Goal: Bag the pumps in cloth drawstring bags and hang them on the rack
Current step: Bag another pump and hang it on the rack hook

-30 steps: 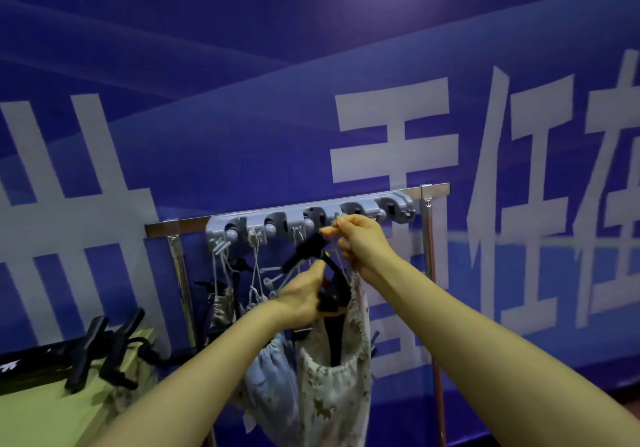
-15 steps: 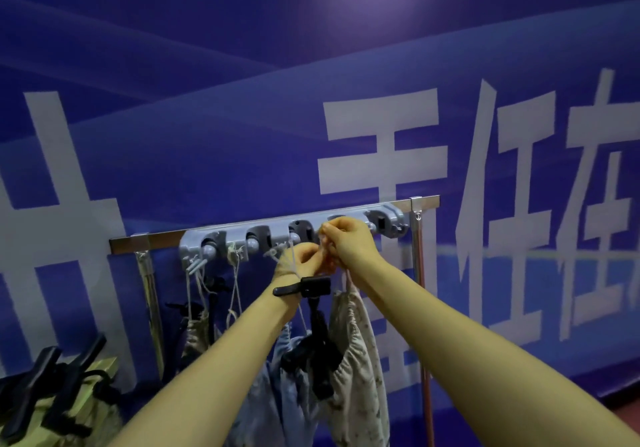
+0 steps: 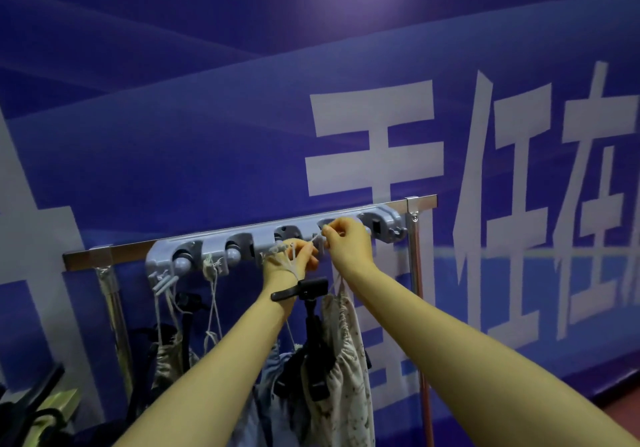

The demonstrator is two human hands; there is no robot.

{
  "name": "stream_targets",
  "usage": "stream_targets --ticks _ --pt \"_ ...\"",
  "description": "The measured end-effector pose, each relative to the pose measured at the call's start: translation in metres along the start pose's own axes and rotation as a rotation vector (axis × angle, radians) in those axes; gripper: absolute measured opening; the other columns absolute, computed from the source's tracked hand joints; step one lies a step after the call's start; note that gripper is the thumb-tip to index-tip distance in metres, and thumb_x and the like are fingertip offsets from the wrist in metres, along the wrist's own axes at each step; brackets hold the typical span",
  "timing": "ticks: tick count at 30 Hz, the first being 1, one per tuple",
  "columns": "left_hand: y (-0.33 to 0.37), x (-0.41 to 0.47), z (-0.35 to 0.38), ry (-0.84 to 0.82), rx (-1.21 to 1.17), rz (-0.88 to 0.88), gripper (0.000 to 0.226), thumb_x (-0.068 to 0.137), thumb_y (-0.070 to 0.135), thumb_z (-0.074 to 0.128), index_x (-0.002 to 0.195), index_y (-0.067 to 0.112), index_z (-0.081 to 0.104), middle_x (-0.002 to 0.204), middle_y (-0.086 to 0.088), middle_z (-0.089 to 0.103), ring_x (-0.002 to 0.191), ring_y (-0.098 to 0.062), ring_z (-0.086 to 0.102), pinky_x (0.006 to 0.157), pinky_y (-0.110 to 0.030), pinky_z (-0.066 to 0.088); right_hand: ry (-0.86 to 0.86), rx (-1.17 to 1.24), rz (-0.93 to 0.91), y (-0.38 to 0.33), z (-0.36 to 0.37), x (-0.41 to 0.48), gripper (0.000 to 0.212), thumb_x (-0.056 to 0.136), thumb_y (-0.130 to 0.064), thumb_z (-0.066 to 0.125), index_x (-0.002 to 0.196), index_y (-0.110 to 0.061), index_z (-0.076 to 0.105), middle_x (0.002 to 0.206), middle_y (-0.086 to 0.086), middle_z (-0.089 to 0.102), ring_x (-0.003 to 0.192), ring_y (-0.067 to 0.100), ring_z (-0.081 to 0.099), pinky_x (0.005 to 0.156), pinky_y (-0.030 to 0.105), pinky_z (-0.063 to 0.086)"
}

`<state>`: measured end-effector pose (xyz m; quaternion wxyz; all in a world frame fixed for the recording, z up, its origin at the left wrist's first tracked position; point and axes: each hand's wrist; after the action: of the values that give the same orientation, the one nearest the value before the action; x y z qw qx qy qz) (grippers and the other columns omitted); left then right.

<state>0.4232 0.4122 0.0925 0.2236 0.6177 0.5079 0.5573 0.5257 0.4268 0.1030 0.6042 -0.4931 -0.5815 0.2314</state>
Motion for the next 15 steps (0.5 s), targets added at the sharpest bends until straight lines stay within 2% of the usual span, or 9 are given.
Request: stream_targets --ticks 2,5,7,9,11,15 --pt "-0.008 -0.001 0.002 -0.028 0.103 0.003 0.032 0.094 0.015 0.052 0.063 0.021 0.057 0.06 0.001 0.058 0.061 -0.011 0.058 0.066 -0.024 0.05 -0.023 -0.061 0.027 0.012 0.0 0.0 0.018 0.095 -0.021 0.051 0.092 -0.008 0.064 0.083 0.008 0.066 0.082 0.022 0.061 0.075 0.037 0.048" --pt "-0.021 -0.005 0.0 -0.13 0.196 0.055 0.03 0.092 0.015 0.055 0.064 0.025 0.061 0.063 0.0 0.065 0.067 -0.018 0.065 0.073 -0.032 0.056 -0.075 -0.11 0.06 0.029 -0.002 -0.004 0.019 0.095 -0.022 0.051 0.093 -0.008 0.063 0.082 0.007 0.063 0.079 0.021 0.059 0.073 0.036 0.048" --pt "-0.026 -0.01 -0.001 -0.157 0.257 0.088 0.028 0.091 0.016 0.056 0.065 0.025 0.063 0.066 0.0 0.069 0.069 -0.015 0.068 0.073 -0.032 0.056 -0.098 -0.116 0.084 0.039 -0.002 -0.01 0.016 0.096 -0.022 0.05 0.091 -0.011 0.061 0.078 0.004 0.061 0.072 0.017 0.056 0.066 0.032 0.046" --pt "-0.028 -0.012 -0.001 -0.126 0.249 0.104 0.028 0.092 0.015 0.055 0.066 0.022 0.064 0.067 0.0 0.068 0.067 -0.013 0.065 0.069 -0.028 0.053 -0.109 -0.067 0.069 0.044 -0.002 -0.016 0.014 0.096 -0.021 0.05 0.088 -0.013 0.059 0.073 0.001 0.059 0.065 0.013 0.054 0.063 0.032 0.047" --pt "-0.025 -0.015 -0.003 -0.053 0.183 0.11 0.029 0.093 0.014 0.053 0.067 0.021 0.063 0.066 0.0 0.065 0.066 -0.013 0.062 0.065 -0.023 0.049 -0.117 -0.004 -0.021 0.039 -0.004 -0.018 0.014 0.096 -0.019 0.05 0.09 -0.012 0.06 0.072 0.0 0.058 0.064 0.011 0.054 0.067 0.034 0.05" --pt "-0.012 -0.009 -0.003 0.129 0.011 0.091 0.027 0.094 0.014 0.051 0.07 0.017 0.062 0.067 -0.002 0.064 0.066 -0.014 0.06 0.064 -0.023 0.048 -0.098 0.04 -0.163 0.011 -0.002 -0.01 0.013 0.097 -0.018 0.049 0.093 -0.011 0.059 0.076 -0.003 0.058 0.072 0.01 0.056 0.067 0.022 0.047"
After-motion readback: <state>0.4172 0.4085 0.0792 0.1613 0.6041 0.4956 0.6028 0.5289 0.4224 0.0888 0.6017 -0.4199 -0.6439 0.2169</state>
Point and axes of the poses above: each hand's wrist, its own x-axis towards the middle knuckle, its own z-axis out of the palm, y = z × x
